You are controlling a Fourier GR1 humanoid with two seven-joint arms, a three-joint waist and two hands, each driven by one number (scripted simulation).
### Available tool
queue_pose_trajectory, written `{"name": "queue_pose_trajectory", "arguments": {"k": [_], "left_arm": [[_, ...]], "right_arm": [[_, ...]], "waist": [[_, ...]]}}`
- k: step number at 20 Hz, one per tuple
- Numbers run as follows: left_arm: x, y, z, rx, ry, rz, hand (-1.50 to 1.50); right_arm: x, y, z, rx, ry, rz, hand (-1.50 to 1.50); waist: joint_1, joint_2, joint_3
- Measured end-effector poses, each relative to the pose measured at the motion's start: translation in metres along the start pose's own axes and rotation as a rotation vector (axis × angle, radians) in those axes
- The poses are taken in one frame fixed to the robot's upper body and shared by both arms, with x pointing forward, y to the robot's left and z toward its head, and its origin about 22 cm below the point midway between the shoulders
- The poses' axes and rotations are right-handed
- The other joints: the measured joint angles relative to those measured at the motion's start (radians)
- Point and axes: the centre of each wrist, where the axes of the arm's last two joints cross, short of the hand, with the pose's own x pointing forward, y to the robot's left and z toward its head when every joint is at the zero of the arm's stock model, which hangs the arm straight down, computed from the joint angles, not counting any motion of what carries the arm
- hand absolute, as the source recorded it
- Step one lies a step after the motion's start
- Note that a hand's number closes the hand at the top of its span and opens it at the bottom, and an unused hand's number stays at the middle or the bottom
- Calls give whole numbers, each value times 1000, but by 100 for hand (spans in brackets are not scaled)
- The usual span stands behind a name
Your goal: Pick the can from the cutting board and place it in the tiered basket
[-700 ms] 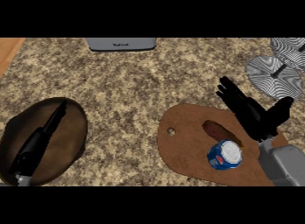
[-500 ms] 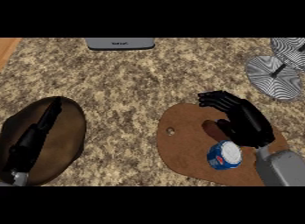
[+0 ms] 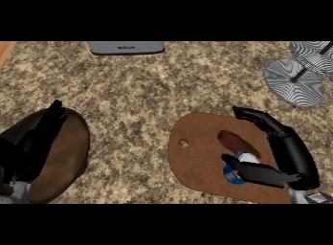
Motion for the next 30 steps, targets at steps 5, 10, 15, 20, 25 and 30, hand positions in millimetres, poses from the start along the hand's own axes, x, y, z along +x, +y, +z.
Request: {"name": "queue_pose_trajectory", "arguments": {"k": [5,10,15,20,25,30], "left_arm": [[4,1,-3,4,8,22,0],[7,2,-3,10,19,29,0],[9,1,-3,-4,24,35,0],[9,-5,-8,-19,15,33,0],[9,-6,-6,-28,8,31,0],[13,-8,-11,-30,9,26,0]], "right_arm": [[32,-11,21,1,-72,232,-150],[71,-40,29,100,-32,589,-150],[100,-45,40,341,133,855,-150],[136,-21,52,473,257,961,-150],[138,4,52,464,362,954,-150],[126,28,46,429,397,985,-150]], "waist": [[9,6,0],[3,3,-4],[14,6,-5],[32,12,-4],[43,14,-1],[44,15,0]]}}
